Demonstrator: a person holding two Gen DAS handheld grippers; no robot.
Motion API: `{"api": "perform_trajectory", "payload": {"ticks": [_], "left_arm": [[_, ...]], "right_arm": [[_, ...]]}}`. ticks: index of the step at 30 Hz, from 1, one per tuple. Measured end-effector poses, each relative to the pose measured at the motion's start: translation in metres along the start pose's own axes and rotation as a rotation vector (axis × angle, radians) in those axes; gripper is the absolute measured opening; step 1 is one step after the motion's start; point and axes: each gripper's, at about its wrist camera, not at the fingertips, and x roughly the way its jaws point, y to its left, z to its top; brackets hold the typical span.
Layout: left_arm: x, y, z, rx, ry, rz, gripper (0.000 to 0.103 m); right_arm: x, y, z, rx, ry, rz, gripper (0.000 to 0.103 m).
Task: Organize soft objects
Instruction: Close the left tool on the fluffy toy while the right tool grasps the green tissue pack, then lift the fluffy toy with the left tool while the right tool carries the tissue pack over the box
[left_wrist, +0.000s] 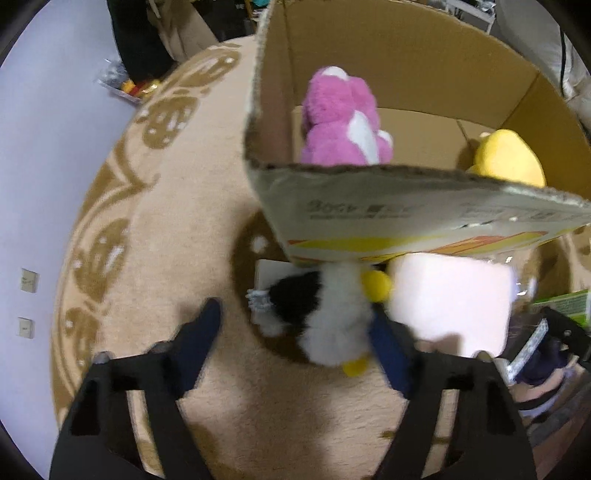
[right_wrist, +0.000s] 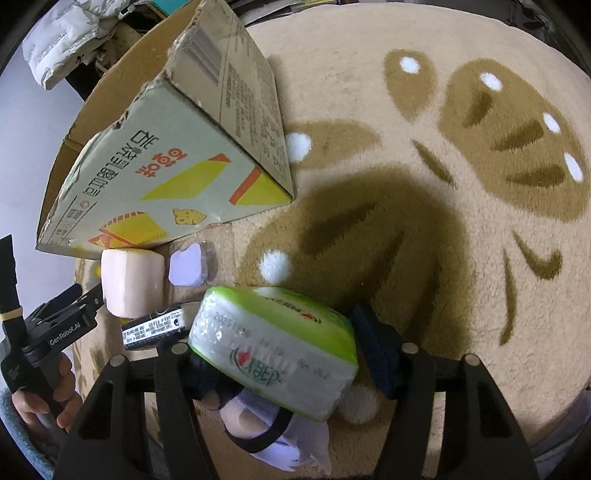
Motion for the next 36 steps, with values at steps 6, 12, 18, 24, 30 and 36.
{"api": "perform_trajectory", "payload": {"ticks": [6, 12, 18, 24, 30, 36], "left_arm": [[0.008, -0.001, 0.003, -0.002, 0.009, -0.007, 0.056], [0.013, 0.002, 0.003, -0.022, 0.007, -0.025, 0.056], [0.019, 0.005, 0.007, -0.053, 0.004, -0.035, 0.056], [0.019, 0.006, 0.011, -0.059, -0.011, -0.014, 0.042], [0.012, 0.009, 0.006, -0.067, -0.019, -0.001, 0.039], [-0.006, 0.013, -0.004, -0.078, -0.052, 0.019, 0.038]], "right_arm": [[0.002, 0.000, 0.000, -0.016, 0.000, -0.012, 0.066], [0.003, 0.008, 0.001, -0.031, 0.001, -0.006, 0.065], [0.003, 0.015, -0.001, -0.035, 0.002, -0.009, 0.065], [0.000, 0.011, -0.003, -0.033, -0.002, 0.005, 0.065], [-0.007, 0.015, -0.002, -0.062, -0.024, 0.015, 0.064], [-0.019, 0.019, -0.006, -0.073, -0.068, 0.013, 0.063]]}}
